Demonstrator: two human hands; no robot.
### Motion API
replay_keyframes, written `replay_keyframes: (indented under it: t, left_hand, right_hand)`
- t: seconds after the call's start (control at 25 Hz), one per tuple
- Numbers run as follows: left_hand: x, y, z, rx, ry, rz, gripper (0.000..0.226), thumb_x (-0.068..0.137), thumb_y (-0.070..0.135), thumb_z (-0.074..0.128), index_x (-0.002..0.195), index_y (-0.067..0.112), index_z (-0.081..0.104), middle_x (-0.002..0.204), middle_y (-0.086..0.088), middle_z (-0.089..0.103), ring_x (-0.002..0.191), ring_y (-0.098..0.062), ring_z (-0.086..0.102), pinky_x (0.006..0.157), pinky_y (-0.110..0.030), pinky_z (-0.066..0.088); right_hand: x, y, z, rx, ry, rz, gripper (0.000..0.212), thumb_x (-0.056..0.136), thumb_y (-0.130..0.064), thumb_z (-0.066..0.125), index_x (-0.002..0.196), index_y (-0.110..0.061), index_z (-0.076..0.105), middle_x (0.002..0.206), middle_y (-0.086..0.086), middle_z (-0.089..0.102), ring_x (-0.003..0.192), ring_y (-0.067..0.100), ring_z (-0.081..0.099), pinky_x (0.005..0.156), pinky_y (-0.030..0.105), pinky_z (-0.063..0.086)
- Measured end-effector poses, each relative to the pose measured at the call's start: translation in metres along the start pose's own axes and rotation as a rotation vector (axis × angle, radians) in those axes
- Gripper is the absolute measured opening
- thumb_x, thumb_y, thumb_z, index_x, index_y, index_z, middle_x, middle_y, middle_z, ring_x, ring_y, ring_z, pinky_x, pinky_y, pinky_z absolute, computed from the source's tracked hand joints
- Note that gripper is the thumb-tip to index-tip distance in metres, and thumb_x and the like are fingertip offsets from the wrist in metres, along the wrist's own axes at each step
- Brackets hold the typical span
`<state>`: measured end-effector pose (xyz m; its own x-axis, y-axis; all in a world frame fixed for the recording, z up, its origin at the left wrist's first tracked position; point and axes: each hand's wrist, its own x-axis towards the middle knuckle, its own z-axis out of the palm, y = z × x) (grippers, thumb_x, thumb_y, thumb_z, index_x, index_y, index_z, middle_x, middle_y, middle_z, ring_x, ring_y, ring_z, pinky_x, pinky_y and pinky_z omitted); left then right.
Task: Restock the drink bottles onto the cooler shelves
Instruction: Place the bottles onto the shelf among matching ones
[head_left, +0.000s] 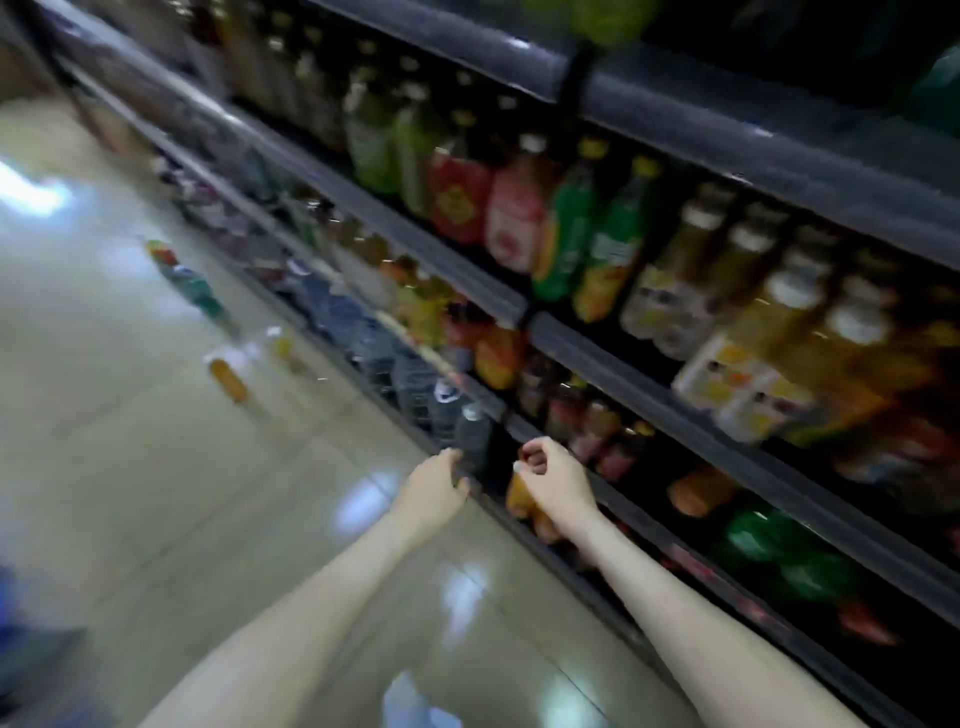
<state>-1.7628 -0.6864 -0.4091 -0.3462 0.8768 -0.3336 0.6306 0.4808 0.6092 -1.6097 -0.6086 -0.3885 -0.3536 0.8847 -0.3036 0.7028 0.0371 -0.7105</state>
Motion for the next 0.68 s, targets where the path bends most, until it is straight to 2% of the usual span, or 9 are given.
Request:
replay_keyframes:
  t: [0.12,0.2,0.28,0.44,0.6,0.68]
  left_hand:
    - [0.013,-0.098,-0.091,-0.032,0.096,-0.17,0.044,0.091,0.018,0.051,0.134,0.01,0.045,0.13,-0.013,0.056,0.119,-0.028,0.052,0.095,-0.032,0.042]
    - [0.016,-0.147,-0.139,-0.093,0.151,-0.267,0.044,0.091,0.019,0.051,0.135,0.012,0.044,0.129,-0.011,0.056,0.118,-0.027,0.052,0.092,-0.029,0.042]
    - [0.025,-0.191,-0.182,-0.155,0.215,-0.346,0.044,0.091,0.015,0.051,0.134,0.011,0.046,0.126,-0.012,0.058,0.116,-0.027,0.053,0.089,-0.027,0.04]
    - [0.07,-0.273,-0.249,-0.297,0.343,-0.494,0.042,0.09,0.007,0.052,0.132,0.009,0.049,0.126,-0.013,0.059,0.115,-0.027,0.055,0.09,-0.026,0.04]
    - [0.134,-0.366,-0.308,-0.415,0.406,-0.632,0.042,0.089,0.005,0.05,0.13,0.012,0.052,0.122,-0.014,0.06,0.108,-0.025,0.058,0.086,-0.026,0.043]
    - [0.173,-0.415,-0.344,-0.468,0.434,-0.713,0.041,0.089,0.004,0.049,0.128,0.014,0.054,0.12,-0.014,0.061,0.105,-0.024,0.059,0.085,-0.028,0.045]
  right_hand:
    - [0.034,-0.095,0.079,-0.094,-0.156,-0.141,0.024,0.09,-0.023,0.062,0.111,-0.011,0.062,0.104,0.003,0.064,0.097,0.019,0.06,0.085,0.025,0.043]
    - [0.052,-0.146,0.119,-0.11,-0.227,-0.192,0.026,0.09,-0.026,0.062,0.112,-0.012,0.061,0.106,0.003,0.063,0.099,0.017,0.059,0.084,0.023,0.042]
    - [0.078,-0.189,0.159,-0.124,-0.262,-0.228,0.025,0.091,-0.026,0.061,0.112,-0.013,0.06,0.106,0.002,0.062,0.098,0.016,0.058,0.083,0.023,0.042]
    - [0.148,-0.254,0.239,-0.157,-0.32,-0.257,0.022,0.091,-0.022,0.061,0.111,-0.013,0.058,0.101,0.0,0.059,0.091,0.013,0.056,0.074,0.018,0.036]
    - [0.247,-0.315,0.338,-0.225,-0.426,-0.271,0.035,0.092,-0.02,0.059,0.125,-0.013,0.051,0.115,0.003,0.056,0.097,0.016,0.055,0.086,0.028,0.045]
    - [0.304,-0.357,0.39,-0.284,-0.492,-0.263,0.041,0.092,-0.018,0.058,0.131,-0.012,0.047,0.121,0.005,0.056,0.101,0.018,0.055,0.087,0.029,0.044]
